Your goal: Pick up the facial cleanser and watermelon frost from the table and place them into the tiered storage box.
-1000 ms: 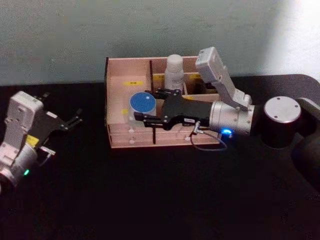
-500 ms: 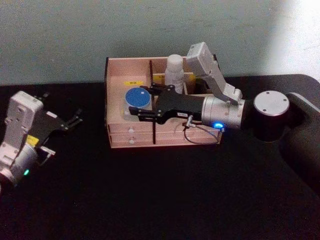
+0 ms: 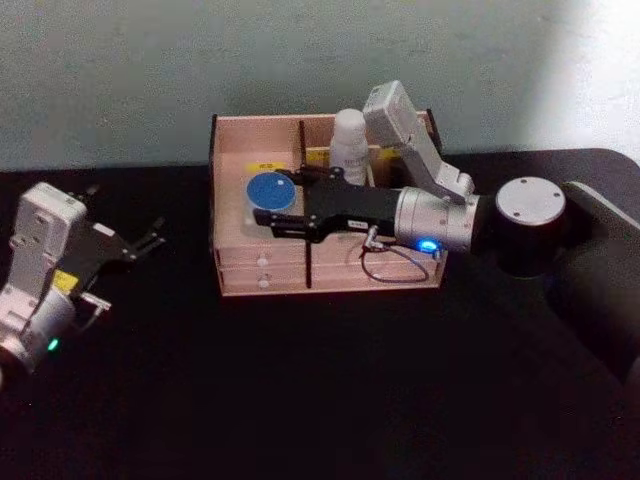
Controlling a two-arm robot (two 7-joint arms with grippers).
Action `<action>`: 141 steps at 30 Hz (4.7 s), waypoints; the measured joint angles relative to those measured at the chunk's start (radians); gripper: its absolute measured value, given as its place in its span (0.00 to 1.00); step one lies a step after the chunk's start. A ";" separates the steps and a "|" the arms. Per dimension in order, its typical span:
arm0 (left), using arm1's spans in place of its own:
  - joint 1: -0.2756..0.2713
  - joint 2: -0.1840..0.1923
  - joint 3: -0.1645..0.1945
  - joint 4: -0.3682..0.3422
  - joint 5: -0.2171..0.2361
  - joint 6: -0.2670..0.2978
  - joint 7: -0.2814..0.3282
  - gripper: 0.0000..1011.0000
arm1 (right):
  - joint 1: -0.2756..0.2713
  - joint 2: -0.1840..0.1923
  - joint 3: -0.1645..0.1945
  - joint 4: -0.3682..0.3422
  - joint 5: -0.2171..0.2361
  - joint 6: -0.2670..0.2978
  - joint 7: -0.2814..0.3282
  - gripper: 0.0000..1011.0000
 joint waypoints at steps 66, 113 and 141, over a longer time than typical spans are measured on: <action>0.000 0.000 0.000 0.000 0.000 0.000 0.000 0.99 | 0.075 -0.095 0.035 0.194 -0.026 0.003 0.029 0.72; 0.000 0.000 0.000 0.000 0.000 0.000 0.000 0.99 | 0.074 -0.094 0.035 0.192 -0.026 0.003 0.030 0.99; 0.000 0.000 0.000 0.000 0.000 0.000 0.000 0.99 | -0.034 0.011 0.061 -0.087 0.026 0.029 0.028 0.99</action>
